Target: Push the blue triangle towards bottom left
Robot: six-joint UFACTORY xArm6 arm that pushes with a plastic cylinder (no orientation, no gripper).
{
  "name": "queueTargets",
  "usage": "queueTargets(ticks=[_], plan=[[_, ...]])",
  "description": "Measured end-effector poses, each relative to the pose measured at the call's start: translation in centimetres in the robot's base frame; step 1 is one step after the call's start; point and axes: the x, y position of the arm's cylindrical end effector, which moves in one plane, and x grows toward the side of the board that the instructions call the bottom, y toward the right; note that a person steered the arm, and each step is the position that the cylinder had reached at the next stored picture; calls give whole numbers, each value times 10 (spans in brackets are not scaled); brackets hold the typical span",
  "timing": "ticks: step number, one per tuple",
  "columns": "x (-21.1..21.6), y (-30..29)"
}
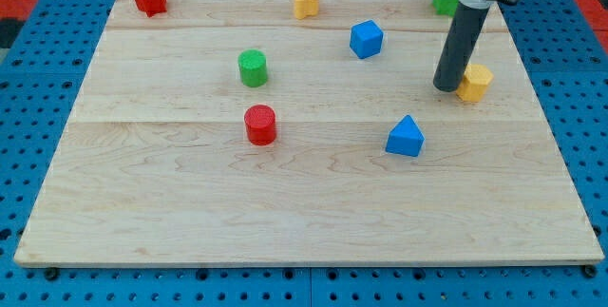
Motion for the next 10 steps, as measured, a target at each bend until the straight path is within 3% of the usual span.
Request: queueTargets(ticks=[2, 4, 7, 10], plan=[[58, -21], [63, -69], [134, -81], [177, -159]])
